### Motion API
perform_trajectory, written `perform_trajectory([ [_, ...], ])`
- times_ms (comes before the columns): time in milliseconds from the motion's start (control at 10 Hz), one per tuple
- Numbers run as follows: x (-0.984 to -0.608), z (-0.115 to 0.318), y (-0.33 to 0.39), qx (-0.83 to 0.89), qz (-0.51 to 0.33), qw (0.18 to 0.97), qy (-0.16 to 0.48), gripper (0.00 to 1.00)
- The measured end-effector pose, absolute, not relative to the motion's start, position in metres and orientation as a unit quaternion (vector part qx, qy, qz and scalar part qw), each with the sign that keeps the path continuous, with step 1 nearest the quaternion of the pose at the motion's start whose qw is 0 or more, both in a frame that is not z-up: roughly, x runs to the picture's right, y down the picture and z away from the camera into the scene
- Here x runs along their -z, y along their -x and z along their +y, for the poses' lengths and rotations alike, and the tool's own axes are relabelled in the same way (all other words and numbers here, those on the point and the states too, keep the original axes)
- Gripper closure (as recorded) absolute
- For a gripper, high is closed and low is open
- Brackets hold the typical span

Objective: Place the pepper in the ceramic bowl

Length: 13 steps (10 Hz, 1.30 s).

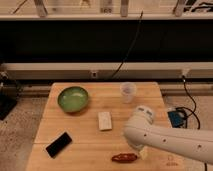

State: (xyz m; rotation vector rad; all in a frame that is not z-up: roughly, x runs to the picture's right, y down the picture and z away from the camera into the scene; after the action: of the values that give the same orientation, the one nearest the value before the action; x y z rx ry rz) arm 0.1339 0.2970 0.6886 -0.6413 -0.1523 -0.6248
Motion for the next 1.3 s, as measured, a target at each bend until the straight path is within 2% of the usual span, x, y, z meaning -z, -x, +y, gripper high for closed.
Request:
perform_trajectory([
  [600,-0.706,0.341,-0.122,0.303,-0.086,0.9,0.302,0.2],
  [1300,-0.72,0.349,-0.123,0.303,-0.091,0.896,0.311,0.21],
])
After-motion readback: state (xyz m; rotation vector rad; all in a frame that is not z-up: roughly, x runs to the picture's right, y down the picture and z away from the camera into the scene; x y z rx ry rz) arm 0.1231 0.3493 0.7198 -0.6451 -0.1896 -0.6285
